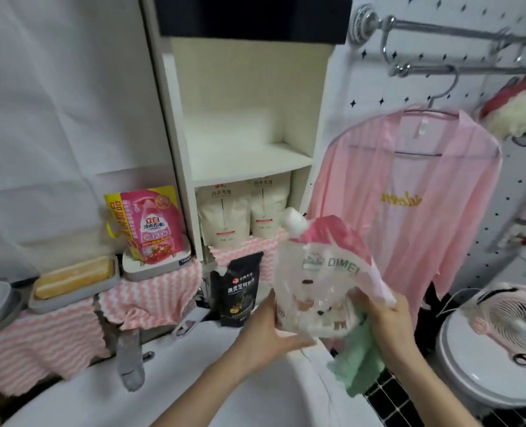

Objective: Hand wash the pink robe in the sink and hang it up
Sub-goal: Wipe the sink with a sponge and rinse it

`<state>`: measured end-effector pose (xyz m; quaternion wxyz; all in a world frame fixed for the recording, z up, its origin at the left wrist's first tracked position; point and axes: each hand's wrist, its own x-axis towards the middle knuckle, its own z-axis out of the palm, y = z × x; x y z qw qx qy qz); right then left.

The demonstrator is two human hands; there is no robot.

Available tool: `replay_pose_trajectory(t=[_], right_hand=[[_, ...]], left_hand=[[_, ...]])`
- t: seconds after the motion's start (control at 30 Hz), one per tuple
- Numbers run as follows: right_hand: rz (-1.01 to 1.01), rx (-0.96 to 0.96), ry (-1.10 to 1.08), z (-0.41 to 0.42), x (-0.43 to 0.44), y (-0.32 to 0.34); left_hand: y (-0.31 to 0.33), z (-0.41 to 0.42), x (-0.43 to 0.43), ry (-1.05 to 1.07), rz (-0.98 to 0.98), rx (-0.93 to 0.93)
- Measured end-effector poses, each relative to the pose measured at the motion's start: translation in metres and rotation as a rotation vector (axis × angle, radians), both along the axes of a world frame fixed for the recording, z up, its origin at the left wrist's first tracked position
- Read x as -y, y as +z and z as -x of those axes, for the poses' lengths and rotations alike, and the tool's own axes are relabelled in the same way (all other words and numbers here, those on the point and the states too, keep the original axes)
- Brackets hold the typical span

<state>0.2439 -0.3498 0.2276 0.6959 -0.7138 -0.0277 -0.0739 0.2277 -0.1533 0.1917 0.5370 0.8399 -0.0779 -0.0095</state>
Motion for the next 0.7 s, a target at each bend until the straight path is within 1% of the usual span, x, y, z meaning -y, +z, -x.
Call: replay_pose_trajectory(t=[0.03,0.1,0.17,0.23,0.3,0.37,0.43,0.47,0.57,0.63,0.7], right_hand=[[-0.038,-0.007,0.004,-0.011,-0.01,0.019],[-0.019,0.048,0.0,-0.036,-0.03,0.051],[0.014,0.134,0.008,-0.06,-0.048,0.081],[0.023,0.235,0.021,-0.085,-0.068,0.114],[0.005,0.307,-0.031,-0.114,-0.087,0.142],[-0.001,0.316,-0.102,-0.143,-0.104,0.162],[0.017,0.27,-0.164,-0.167,-0.12,0.169],[0.037,0.243,-0.172,-0.176,-0.128,0.17],[0.142,0.231,-0.14,-0.19,-0.143,0.171],[0.216,0.238,-0.137,-0.196,-0.147,0.174],[0.355,0.256,-0.144,-0.202,-0.149,0.175]], left_hand=[[0.016,-0.006,-0.003,0.119,-0.053,0.116],[0.048,-0.021,-0.01,0.328,-0.211,0.315],[0.074,-0.04,-0.02,0.48,-0.336,0.386],[0.101,-0.06,-0.03,0.574,-0.344,0.449],[0.133,-0.08,-0.037,0.641,-0.337,0.548],[0.16,-0.097,-0.042,0.692,-0.299,0.637],[0.174,-0.108,-0.047,0.715,-0.236,0.715],[0.174,-0.113,-0.051,0.712,-0.26,0.743],[0.168,-0.127,-0.063,0.747,-0.521,0.758],[0.172,-0.132,-0.065,0.76,-0.683,0.698],[0.18,-0.137,-0.064,0.737,-0.815,0.595]])
